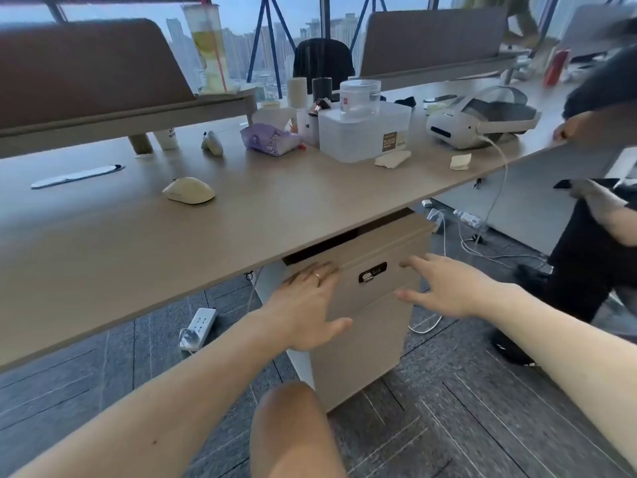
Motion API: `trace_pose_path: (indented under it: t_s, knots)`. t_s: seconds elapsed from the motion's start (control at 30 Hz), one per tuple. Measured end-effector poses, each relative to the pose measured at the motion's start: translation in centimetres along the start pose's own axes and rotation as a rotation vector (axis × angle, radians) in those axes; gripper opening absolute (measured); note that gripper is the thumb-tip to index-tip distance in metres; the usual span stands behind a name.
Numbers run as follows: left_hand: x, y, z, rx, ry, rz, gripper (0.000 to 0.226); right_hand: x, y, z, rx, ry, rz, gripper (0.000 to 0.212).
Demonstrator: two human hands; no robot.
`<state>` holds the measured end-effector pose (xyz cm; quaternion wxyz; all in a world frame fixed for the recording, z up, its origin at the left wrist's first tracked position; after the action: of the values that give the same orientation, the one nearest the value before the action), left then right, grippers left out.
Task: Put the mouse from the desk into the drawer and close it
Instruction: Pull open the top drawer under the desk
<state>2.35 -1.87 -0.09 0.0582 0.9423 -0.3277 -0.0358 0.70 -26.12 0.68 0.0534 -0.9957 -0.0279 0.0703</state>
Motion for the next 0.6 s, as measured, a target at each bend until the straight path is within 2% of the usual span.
trace_pose_path:
  t_s: [0.1,0.23,0.33,0.43,0.53,0.6]
  knots:
    - [-0.1,-0.9,0.7,-0.080,0.028,-0.082,0.085,1.6,-0.3,1.4,0.029,0.021,0.003,0.071]
    - [0.0,-1.7,1.6,-0.143,0.128,-0.146,0.072,4.8,-1.0,3.5,0.125,0.009,0.061,0.052]
    - [-0.1,-2.9,2.2,-0.126,0.172,-0.152,0.069,6.7,-1.4,4.6,0.258,0.011,0.117,0.039]
    - [-0.2,-3.4,2.6,-0.144,0.229,-0.127,0.062,8.3,-1.6,5.9,0.334,-0.016,0.153,0.036]
    - [-0.2,-3.1,2.9,-0.133,0.304,-0.133,0.055,9.5,-1.4,7.4,0.523,-0.014,0.198,0.037]
    - [-0.2,-2.8,3.4,-0.107,0.334,-0.138,0.058,9.8,-1.5,8.2,0.751,-0.039,0.291,0.024]
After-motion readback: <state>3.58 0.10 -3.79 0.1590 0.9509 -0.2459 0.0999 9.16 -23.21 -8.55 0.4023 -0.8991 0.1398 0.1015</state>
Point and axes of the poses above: each hand's wrist, its own x-axis towards the middle knuckle, its own z-axis out of the palm, y = z × x, the point moved 3 cm from there along x, towards the middle knuckle, and after that the axes turned 2 degrees about -x, right-handed, at the moved point
